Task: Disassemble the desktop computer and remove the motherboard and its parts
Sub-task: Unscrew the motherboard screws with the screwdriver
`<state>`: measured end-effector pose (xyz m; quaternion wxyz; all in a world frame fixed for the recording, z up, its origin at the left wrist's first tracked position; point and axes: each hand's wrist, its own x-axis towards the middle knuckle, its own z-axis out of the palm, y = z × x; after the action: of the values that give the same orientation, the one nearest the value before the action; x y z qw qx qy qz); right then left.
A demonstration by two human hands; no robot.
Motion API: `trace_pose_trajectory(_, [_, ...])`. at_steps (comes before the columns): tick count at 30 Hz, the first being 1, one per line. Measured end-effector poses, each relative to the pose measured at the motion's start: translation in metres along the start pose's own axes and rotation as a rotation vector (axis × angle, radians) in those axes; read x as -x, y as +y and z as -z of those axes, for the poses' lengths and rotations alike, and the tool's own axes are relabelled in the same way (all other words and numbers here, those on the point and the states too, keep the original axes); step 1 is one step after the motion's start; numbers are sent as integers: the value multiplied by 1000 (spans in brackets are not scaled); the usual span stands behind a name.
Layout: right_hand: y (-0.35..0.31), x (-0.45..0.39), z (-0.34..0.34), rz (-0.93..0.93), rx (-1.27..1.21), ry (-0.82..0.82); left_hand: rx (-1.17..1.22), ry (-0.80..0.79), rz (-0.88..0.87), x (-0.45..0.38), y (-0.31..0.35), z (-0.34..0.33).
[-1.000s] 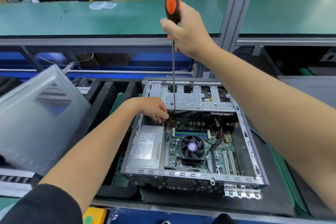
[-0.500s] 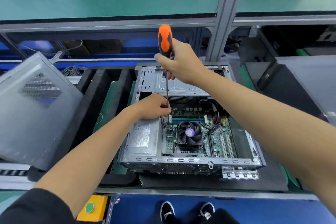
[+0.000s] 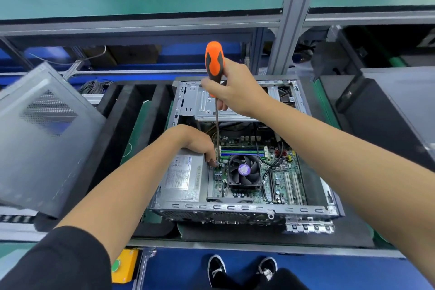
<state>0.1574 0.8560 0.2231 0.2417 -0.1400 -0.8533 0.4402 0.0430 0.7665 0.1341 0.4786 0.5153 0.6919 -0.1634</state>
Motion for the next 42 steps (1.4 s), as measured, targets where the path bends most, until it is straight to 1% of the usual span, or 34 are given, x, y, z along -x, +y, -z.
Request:
trace_pose_trajectory(2, [0, 1, 3, 7, -16, 7, -21, -67, 24, -3, 2, 2])
trace_pose_trajectory(4, [1, 1, 4, 11, -23, 21, -3, -73, 56, -3, 4, 4])
trace_pose_trajectory(8, [4, 3, 3, 10, -20, 14, 172, -93, 111, -1, 1, 5])
trace_pose_trajectory(12, [4, 3, -1, 15, -21, 14, 143, -60, 115, -2, 2, 4])
trace_pose_trajectory(15, [3, 2, -2, 20, -27, 7, 136, -65, 92, -2, 2, 3])
trace_pose_trajectory(22, [1, 0, -5, 23, -16, -5, 237, -6, 111, -3, -2, 1])
trace_pose_trajectory(25, [1, -1, -5, 22, -8, -10, 351, -10, 143, -4, -4, 0])
trace_pose_trajectory(27, [1, -1, -5, 24, -7, -12, 398, 57, 156, -5, -5, 1])
trace_pose_trajectory(30, [2, 0, -5, 21, -13, -11, 423, 254, 132, -10, -7, -2])
trace_pose_trajectory(35, [0, 1, -4, 24, -23, 0, 460, 446, -97, -11, -9, -9])
trace_pose_trajectory(37, [-2, 1, -4, 31, -14, 0, 444, 524, -119, -12, -10, -10])
trace_pose_trajectory(39, [-2, 1, -5, 26, -15, -4, 413, 557, -102, -13, -12, -10])
trace_pose_trajectory(42, [-3, 1, -8, 23, -15, -19, 385, 553, -88, -16, -11, -9])
